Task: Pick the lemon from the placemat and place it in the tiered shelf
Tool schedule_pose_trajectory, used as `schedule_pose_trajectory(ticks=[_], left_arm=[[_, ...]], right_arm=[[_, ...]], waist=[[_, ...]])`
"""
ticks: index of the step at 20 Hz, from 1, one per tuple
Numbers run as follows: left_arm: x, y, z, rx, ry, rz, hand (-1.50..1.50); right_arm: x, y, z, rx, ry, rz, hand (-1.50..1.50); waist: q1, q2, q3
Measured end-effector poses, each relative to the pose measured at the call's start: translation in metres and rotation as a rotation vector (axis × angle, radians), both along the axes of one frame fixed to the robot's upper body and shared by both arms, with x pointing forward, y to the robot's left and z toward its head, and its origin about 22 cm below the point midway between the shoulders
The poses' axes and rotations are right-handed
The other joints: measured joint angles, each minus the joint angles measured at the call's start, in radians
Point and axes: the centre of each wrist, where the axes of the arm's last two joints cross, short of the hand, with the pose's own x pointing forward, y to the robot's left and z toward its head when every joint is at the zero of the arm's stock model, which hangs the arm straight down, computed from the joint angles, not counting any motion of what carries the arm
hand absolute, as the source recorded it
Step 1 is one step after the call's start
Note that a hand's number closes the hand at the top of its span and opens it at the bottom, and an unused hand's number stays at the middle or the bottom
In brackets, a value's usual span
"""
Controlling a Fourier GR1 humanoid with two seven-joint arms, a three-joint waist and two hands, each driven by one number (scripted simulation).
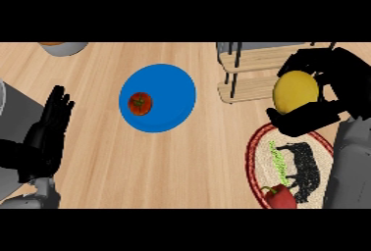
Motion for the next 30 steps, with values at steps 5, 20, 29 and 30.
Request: schedule_pose_trajectory(ticks=[5,20,29,30], left_arm=[[0.004,-0.002,-0.005,0.001,-0.004,-0.010,0.00],[0.006,-0.006,0.001,-0.007,-0.013,-0.030,0.00],[0.005,-0.010,-0.003,-0.001,-0.015,-0.025,0.00],[0.005,-0.008,-0.003,0.000,-0.013,-0.024,0.00]], right_arm=[[0.013,-0.011,0.047,-0.009,-0.078,-0.063,1.50],[0.086,-0.049,0.030,0.000,-0.080,-0.235,1.50],[0.127,-0.058,-0.023,0.034,-0.148,-0.266,1.50],[0.131,-0.060,-0.024,0.033,-0.153,-0.263,1.50]], waist=[[0.005,0.004,0.000],[0.020,0.012,0.002],[0.024,0.012,0.001],[0.024,0.010,0.001]])
